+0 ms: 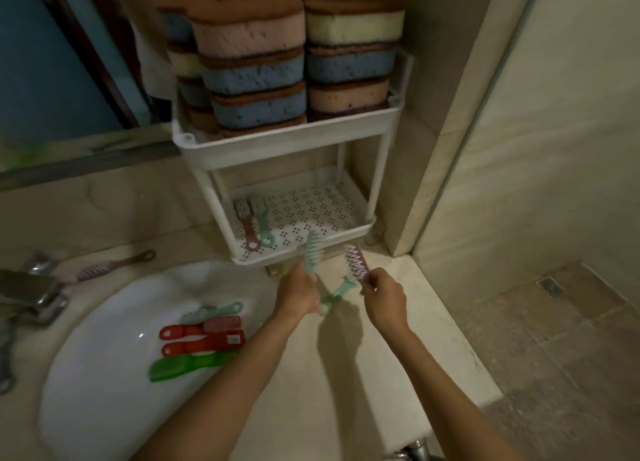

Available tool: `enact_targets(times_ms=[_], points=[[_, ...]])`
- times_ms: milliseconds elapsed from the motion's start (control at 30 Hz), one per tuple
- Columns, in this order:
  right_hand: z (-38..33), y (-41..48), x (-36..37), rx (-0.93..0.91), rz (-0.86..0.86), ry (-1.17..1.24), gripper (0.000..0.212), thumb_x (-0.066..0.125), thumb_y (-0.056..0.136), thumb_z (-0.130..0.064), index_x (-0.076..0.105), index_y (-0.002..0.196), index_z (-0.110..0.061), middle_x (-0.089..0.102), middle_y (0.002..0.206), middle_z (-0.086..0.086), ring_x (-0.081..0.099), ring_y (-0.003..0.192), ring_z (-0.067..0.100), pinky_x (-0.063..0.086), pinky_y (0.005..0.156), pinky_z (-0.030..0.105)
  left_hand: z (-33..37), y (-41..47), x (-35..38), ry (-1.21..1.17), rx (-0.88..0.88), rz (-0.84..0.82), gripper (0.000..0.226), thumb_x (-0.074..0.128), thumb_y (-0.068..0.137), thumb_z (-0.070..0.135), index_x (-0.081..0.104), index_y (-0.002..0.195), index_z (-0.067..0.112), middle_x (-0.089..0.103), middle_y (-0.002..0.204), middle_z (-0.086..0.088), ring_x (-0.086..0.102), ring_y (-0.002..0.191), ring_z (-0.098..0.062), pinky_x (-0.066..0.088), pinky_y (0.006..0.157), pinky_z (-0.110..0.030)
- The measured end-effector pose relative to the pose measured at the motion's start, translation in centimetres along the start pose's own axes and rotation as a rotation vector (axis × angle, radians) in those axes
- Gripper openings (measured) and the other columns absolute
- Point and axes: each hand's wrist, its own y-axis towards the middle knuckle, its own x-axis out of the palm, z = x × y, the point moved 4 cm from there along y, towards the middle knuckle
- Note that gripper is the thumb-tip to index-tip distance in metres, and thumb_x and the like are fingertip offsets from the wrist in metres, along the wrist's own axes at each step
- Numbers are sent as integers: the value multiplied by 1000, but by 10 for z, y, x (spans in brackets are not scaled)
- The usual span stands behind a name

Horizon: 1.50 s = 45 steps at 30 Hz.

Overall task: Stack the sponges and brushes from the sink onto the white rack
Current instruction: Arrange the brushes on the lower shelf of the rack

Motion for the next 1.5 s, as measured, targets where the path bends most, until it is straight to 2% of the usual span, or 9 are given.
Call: enact_targets(times_ms=[200,500,700,967,1100,1200,1267,1367,1500], points=[[-73,61,44,-88,-93,44,19,51,91,-14,66,99,-4,70,101,16,63,96,32,45,75,30,18,36,-59,-271,-51,135,21,29,96,-1,44,109,4,47,62,-10,45,47,-20,34,26,-15],[-120,153,111,-165,-172,-130,28,48,95,-13,47,119,2,62,117,20,60,107,33,47,82,34,16,100,-84,-340,-133,227,36,34,96,-3,37,131,-9,62,62,-15,41,18,-3,36,29,-16],[-132,168,149,-209,-233,-149,35,48,95,-23,46,122,0,59,119,20,59,105,34,42,76,32,6,119,-83,-353,-98,222,34,34,96,1,43,127,-9,58,81,-21,46,50,-15,42,35,-16],[-139,169,150,-302,-233,-224,30,47,91,-15,50,117,1,58,118,21,56,106,35,42,81,33,8,122,-81,-407,-160,241,24,28,98,1,49,109,4,48,68,-8,47,27,-8,37,31,-17],[-138,158,116,-304,-96,129,18,53,88,-6,61,100,3,65,102,18,60,97,30,43,81,31,11,128,-78,-473,-127,304,12,32,99,10,43,99,10,47,64,-3,40,20,-3,32,29,-15],[-132,149,102,-107,-298,522,12,56,89,-9,65,85,-3,61,73,7,58,63,13,45,55,18,20,132,-65,-516,-131,256,15,34,99,10,46,107,6,50,63,-5,39,18,-4,32,26,-13],[-126,151,99,-11,-352,634,15,56,88,-3,61,102,1,59,74,7,56,54,6,43,44,14,31,130,-56,-541,-119,185,18,35,98,7,46,112,10,50,65,-7,44,20,-6,38,26,-15],[-120,160,95,70,-332,714,34,54,85,6,52,117,-4,59,84,8,55,64,13,47,45,15,43,126,-52,-508,-36,137,14,39,96,2,51,97,10,52,72,-12,53,40,-18,42,31,-16],[-114,177,93,84,-310,635,16,51,90,0,53,105,-2,59,87,7,60,81,22,54,60,18,35,126,-61,-77,185,213,21,43,94,3,64,95,1,64,91,-21,58,77,-24,50,62,-25]])
